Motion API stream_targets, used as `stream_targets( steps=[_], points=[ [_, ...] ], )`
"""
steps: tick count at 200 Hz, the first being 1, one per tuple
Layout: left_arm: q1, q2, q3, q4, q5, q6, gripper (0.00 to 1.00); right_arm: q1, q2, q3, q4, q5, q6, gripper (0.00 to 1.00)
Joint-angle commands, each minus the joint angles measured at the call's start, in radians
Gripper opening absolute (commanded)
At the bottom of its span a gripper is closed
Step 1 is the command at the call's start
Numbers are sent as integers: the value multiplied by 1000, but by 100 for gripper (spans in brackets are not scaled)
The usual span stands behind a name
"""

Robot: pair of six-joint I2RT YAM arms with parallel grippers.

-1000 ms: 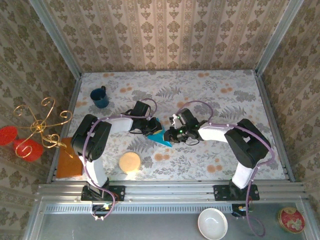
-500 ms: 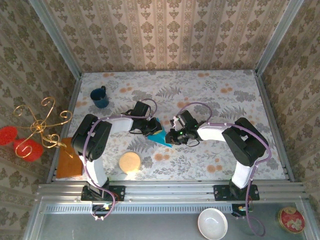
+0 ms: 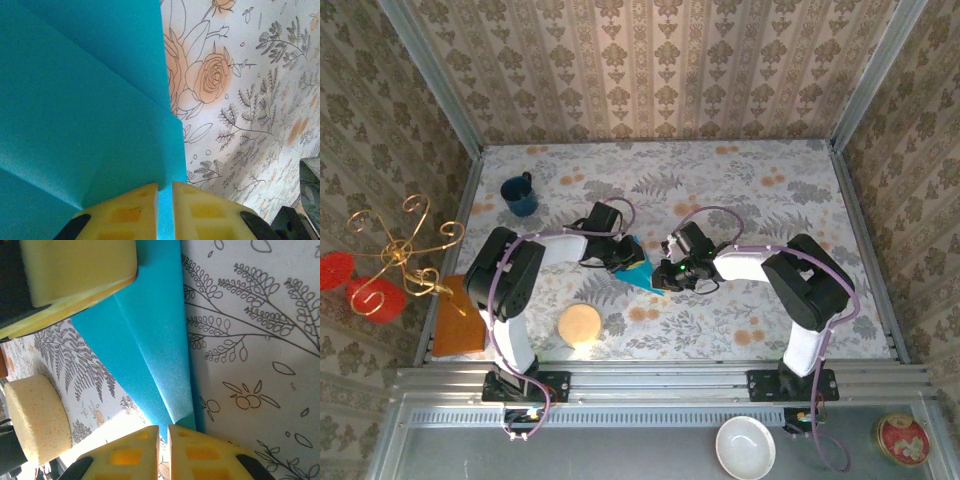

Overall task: Fold a paper plane with a square sheet of paper (pick it up from the middle)
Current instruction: Fourth fold the wing at the center of the table.

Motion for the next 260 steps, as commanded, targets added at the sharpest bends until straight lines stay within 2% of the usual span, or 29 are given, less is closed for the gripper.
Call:
stream_targets(
  steps=[1, 154, 260],
  points=[
    [9, 12, 25, -20, 9, 31, 16, 6, 25, 1, -49, 27, -18, 16],
    [21, 11, 3, -37, -22, 16, 13, 6, 61, 13, -120, 43, -16, 13],
    [24, -42, -19, -49, -47, 11, 13, 6, 66, 18, -120, 40, -13, 15]
  ],
)
